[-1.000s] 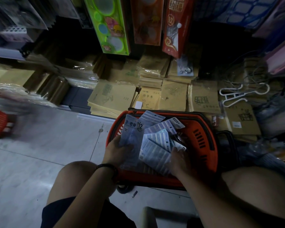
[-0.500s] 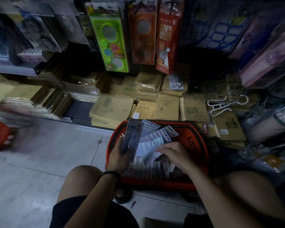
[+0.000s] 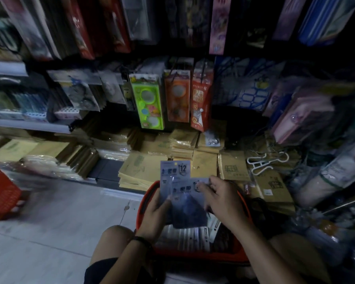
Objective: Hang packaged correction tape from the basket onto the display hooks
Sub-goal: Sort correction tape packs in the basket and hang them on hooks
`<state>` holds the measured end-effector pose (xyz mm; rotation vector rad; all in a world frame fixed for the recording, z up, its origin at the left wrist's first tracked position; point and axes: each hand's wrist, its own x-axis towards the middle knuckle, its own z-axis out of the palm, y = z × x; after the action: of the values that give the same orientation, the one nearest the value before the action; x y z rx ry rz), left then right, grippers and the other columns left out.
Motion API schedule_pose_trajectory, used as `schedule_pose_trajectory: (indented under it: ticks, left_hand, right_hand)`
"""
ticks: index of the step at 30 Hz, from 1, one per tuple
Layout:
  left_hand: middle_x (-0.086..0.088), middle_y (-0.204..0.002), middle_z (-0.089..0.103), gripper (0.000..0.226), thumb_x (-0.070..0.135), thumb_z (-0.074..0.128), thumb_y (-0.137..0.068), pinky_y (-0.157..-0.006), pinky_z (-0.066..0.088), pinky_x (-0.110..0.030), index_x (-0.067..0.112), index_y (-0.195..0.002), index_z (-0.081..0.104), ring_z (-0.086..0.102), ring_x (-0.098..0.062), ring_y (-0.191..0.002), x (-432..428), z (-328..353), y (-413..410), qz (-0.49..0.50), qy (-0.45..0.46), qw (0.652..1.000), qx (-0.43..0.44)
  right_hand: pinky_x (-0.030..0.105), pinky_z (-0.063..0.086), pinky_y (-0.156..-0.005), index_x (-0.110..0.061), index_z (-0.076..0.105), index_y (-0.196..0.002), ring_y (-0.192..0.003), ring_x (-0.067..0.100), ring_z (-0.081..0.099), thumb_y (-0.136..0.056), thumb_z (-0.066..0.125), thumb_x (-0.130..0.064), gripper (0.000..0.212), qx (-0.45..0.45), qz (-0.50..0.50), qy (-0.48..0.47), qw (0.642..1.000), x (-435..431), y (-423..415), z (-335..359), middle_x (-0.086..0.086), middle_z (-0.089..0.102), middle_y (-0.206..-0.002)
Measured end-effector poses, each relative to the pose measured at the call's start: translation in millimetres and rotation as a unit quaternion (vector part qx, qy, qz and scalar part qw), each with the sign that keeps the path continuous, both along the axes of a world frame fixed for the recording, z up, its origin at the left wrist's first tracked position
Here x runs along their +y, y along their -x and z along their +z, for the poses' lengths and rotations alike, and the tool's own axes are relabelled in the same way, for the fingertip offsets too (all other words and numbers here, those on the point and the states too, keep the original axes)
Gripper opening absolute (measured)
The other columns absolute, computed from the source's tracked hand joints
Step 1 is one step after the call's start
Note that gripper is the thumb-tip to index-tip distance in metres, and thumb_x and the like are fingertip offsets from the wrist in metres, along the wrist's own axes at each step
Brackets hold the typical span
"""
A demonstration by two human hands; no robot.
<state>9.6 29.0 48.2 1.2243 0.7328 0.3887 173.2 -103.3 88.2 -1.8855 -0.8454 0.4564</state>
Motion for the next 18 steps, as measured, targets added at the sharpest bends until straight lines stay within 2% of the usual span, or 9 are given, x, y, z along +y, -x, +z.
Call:
schedule_pose_trajectory:
  ticks: [2, 3, 5, 7, 10, 11, 14, 16, 18]
  left_hand:
    - [0.000, -0.135, 0.073, 0.031, 0.032, 0.050, -0.109, -0.096, 0.059, -0.064, 0.037, -0.135, 0.066, 0.072, -0.028, -0.122, -7, 20, -4, -0.010, 0.022, 0.999, -0.033]
    - [-0.002, -0.136, 0.073, 0.030, 0.035, 0.052, -0.108, -0.098, 0.057, -0.067, 0.037, -0.135, 0.067, 0.071, -0.030, -0.123, -11, 31, -6, -0.022, 0.025, 0.999, -0.042]
    - [-0.002, -0.135, 0.073, 0.034, 0.037, 0.070, -0.099, -0.100, 0.056, -0.066, 0.041, -0.132, 0.068, 0.071, -0.031, -0.124, -16, 53, -11, -0.044, 0.006, 0.998, -0.054]
    - [-0.004, -0.137, 0.072, 0.050, 0.028, 0.082, -0.091, -0.103, 0.055, -0.063, 0.038, -0.137, 0.064, 0.070, -0.032, -0.125, -17, 69, -16, -0.066, -0.028, 0.995, -0.072]
    - [-0.007, -0.138, 0.072, 0.058, 0.016, 0.078, -0.091, -0.103, 0.055, -0.064, 0.028, -0.144, 0.057, 0.070, -0.034, -0.125, -18, 95, -30, -0.074, -0.029, 0.991, -0.105]
    - [-0.008, -0.137, 0.072, 0.058, 0.014, 0.077, -0.091, -0.103, 0.055, -0.065, 0.024, -0.145, 0.056, 0.070, -0.035, -0.125, -19, 105, -36, -0.066, -0.027, 0.990, -0.118]
    - [-0.013, -0.137, 0.071, 0.055, 0.008, 0.071, -0.095, -0.105, 0.053, -0.065, 0.019, -0.147, 0.054, 0.069, -0.039, -0.125, -23, 138, -57, -0.037, -0.031, 0.986, -0.162]
    - [-0.014, -0.135, 0.073, 0.050, 0.004, 0.068, -0.097, -0.102, 0.055, -0.062, 0.018, -0.144, 0.057, 0.071, -0.040, -0.122, -23, 166, -72, -0.025, -0.030, 0.982, -0.186]
    - [-0.013, -0.132, 0.074, 0.044, 0.004, 0.066, -0.098, -0.097, 0.059, -0.059, 0.018, -0.140, 0.060, 0.073, -0.039, -0.119, -23, 197, -87, -0.034, -0.038, 0.978, -0.201]
  right_hand:
    - [0.038, 0.044, -0.046, -0.017, 0.057, -0.072, -0.046, 0.020, 0.060, -0.099, 0.067, -0.042, 0.039, -0.038, -0.029, 0.006, 0.999, 6, -11, 20, 0.005, 0.062, -0.056]
    - [0.040, 0.045, -0.047, -0.014, 0.056, -0.070, -0.047, 0.021, 0.060, -0.098, 0.067, -0.045, 0.043, -0.058, -0.041, 0.006, 0.997, 9, -17, 30, 0.007, 0.061, -0.056]
    - [0.043, 0.049, -0.050, -0.009, 0.057, -0.070, -0.046, 0.019, 0.061, -0.096, 0.067, -0.047, 0.047, -0.089, -0.058, 0.010, 0.994, 13, -26, 55, 0.009, 0.061, -0.054]
    - [0.044, 0.053, -0.050, -0.007, 0.061, -0.073, -0.042, 0.017, 0.064, -0.097, 0.070, -0.041, 0.042, -0.077, -0.071, -0.006, 0.994, 14, -30, 81, 0.009, 0.064, -0.054]
    - [0.051, 0.058, -0.056, -0.014, 0.064, -0.088, -0.049, 0.019, 0.069, -0.095, 0.075, -0.034, 0.024, -0.041, -0.088, -0.072, 0.993, 10, -34, 112, 0.006, 0.071, -0.065]
    - [0.050, 0.060, -0.061, -0.019, 0.063, -0.098, -0.055, 0.016, 0.070, -0.092, 0.078, -0.035, 0.022, -0.048, -0.094, -0.089, 0.990, 7, -34, 121, 0.003, 0.072, -0.069]
    - [0.031, 0.058, -0.075, -0.035, 0.052, -0.127, -0.082, 0.005, 0.067, -0.083, 0.085, -0.039, 0.055, -0.112, -0.059, -0.118, 0.985, -4, -32, 145, -0.007, 0.067, -0.090]
    - [0.022, 0.053, -0.087, -0.037, 0.053, -0.134, -0.106, 0.001, 0.059, -0.080, 0.084, -0.044, 0.063, -0.217, -0.004, -0.096, 0.972, -15, -30, 162, -0.018, 0.057, -0.113]
    - [0.021, 0.047, -0.102, -0.037, 0.053, -0.143, -0.124, 0.002, 0.048, -0.078, 0.079, -0.048, 0.071, -0.329, 0.024, -0.055, 0.942, -26, -33, 180, -0.022, 0.047, -0.131]
